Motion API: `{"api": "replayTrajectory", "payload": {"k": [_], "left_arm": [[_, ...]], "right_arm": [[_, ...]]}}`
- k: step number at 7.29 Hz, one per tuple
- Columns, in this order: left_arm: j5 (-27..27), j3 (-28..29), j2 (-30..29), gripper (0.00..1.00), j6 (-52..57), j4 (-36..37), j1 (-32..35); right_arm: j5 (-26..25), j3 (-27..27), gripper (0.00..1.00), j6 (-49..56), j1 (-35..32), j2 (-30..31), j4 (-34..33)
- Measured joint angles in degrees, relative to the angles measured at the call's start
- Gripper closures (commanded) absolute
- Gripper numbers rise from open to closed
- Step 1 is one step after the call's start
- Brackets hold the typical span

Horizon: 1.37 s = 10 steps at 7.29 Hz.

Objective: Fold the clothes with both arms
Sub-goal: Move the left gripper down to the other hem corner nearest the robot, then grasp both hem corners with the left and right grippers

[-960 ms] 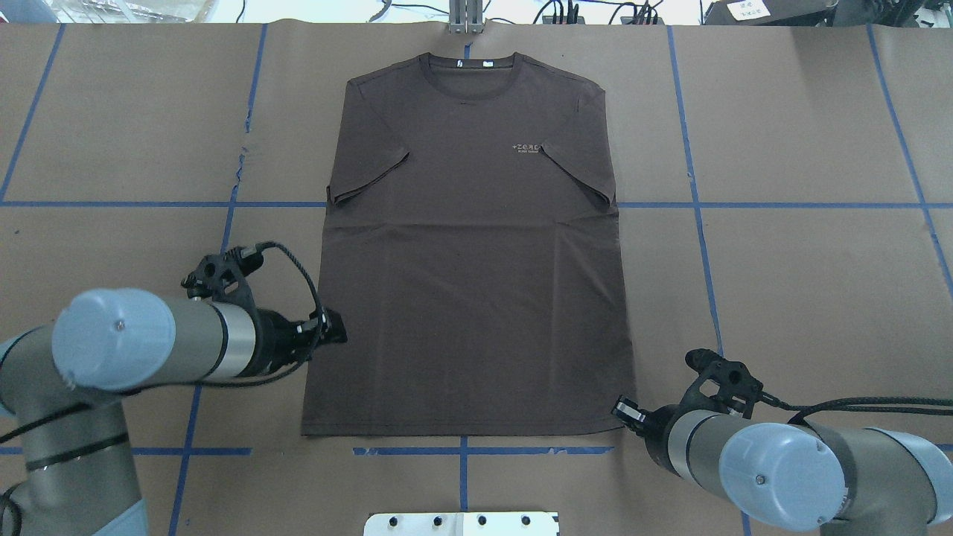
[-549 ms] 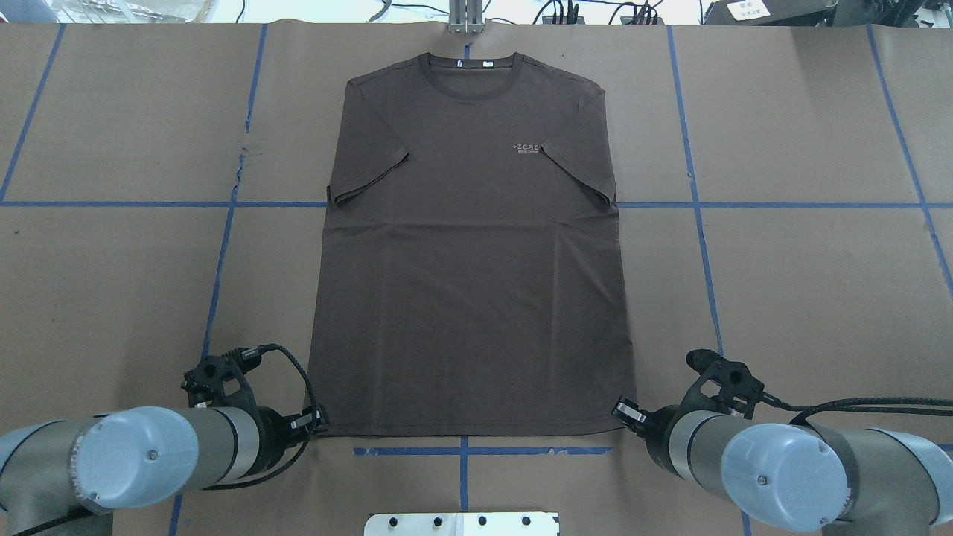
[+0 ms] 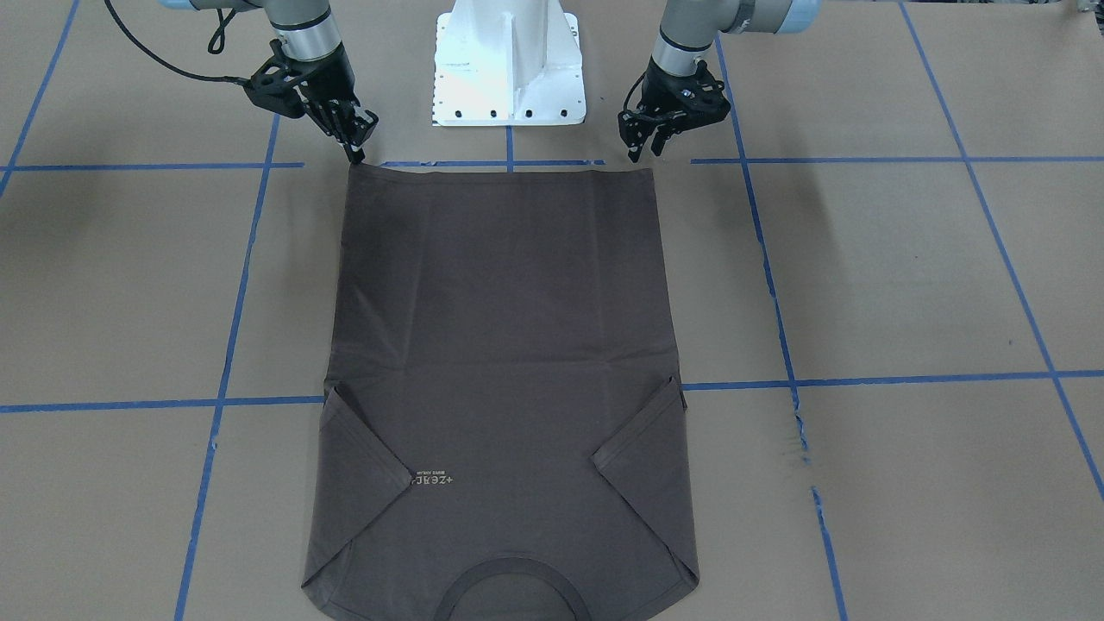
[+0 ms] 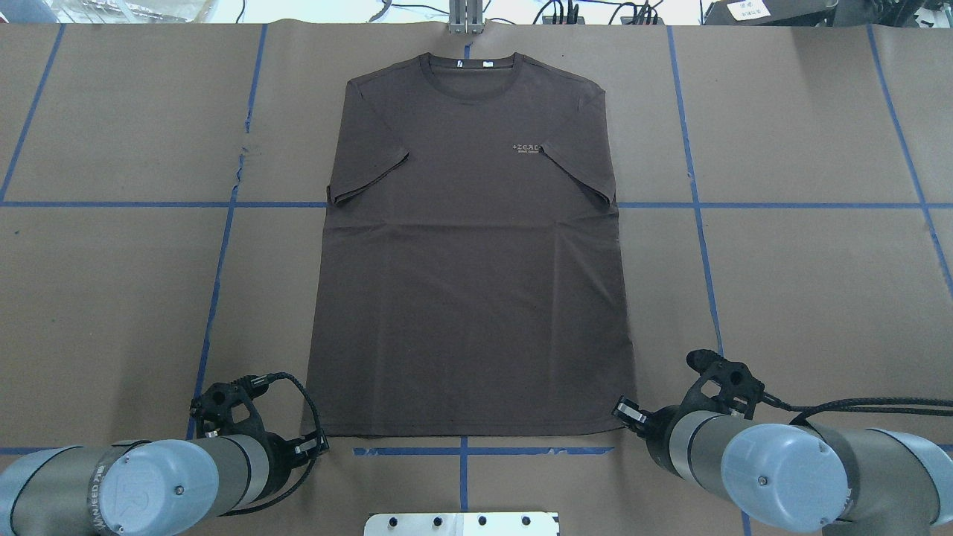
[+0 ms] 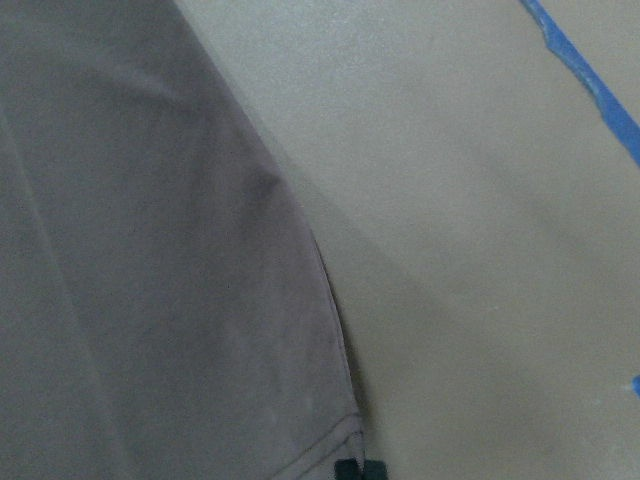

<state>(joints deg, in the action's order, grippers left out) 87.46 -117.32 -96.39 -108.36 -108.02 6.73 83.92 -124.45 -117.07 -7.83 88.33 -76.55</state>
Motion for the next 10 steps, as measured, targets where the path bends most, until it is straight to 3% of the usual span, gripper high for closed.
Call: {"api": "replayTrajectory", "payload": {"k": [2, 4, 5, 6, 10], "left_arm": [[-0.81, 0.33, -0.17, 0.52, 0.35, 0.08, 1.3], [-1.84, 0.83, -0.55, 0.78, 0.49, 0.09, 1.78], [-2.07, 0.93, -0.86, 0.82, 0.49, 0.11, 1.87], [-2.15, 1.19, -1.17, 1.0, 0.44, 0.13, 1.9], [-2.04, 1.83, -2.99, 1.0, 0.69, 1.07, 2.06]], "right_arm": [[-0.02, -0.04, 1.0, 0.0, -0.01, 0.19, 0.0], [-0.05, -0.01, 1.0, 0.0, -0.04, 0.28, 0.0], [-0.01, -0.01, 1.0, 0.0, -0.06, 0.28, 0.0], [0.0, 0.0, 1.0, 0.0, -0.07, 0.29, 0.0], [-0.01, -0.04, 1.0, 0.0, 0.0, 0.46, 0.0]]}}
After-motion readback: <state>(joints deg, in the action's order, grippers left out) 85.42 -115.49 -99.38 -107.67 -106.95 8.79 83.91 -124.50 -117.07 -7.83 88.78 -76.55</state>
